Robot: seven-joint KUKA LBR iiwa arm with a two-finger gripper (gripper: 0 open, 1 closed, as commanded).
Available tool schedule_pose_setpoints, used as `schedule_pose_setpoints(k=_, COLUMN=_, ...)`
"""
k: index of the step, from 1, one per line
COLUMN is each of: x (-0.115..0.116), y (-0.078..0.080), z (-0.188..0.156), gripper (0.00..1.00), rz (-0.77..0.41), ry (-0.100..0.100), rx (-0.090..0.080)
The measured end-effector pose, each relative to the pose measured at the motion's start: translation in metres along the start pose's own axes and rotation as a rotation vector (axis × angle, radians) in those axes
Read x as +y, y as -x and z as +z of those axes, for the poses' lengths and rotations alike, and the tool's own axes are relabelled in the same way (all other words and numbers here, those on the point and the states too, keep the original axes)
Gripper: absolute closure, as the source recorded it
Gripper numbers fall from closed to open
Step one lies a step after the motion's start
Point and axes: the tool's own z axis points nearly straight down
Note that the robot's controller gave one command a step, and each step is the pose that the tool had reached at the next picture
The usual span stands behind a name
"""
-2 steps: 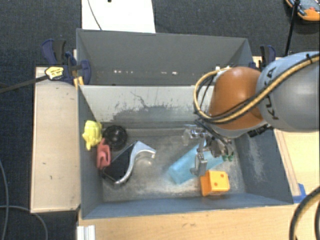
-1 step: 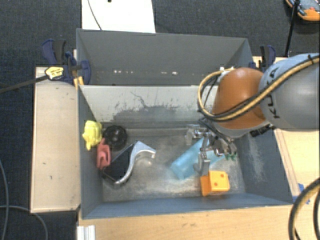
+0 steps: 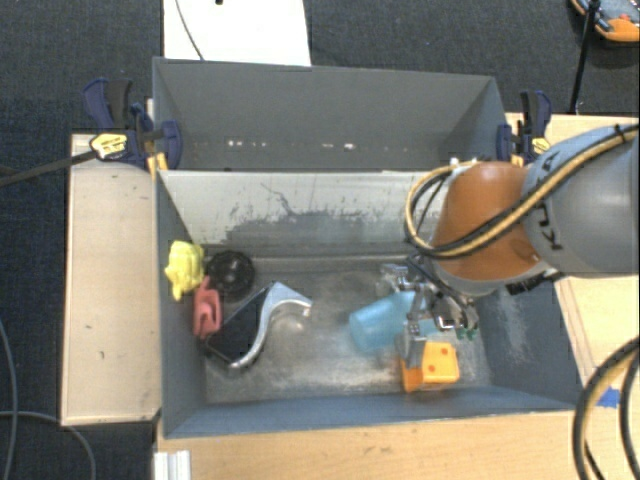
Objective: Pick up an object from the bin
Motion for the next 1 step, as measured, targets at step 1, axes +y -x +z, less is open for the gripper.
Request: schedule_pose_setpoints(k=1, x=-0.0145, y=-0.0117, z=0.0281, gripper=0.00, rz=0.021, ry=-0.002, rx=-0.012)
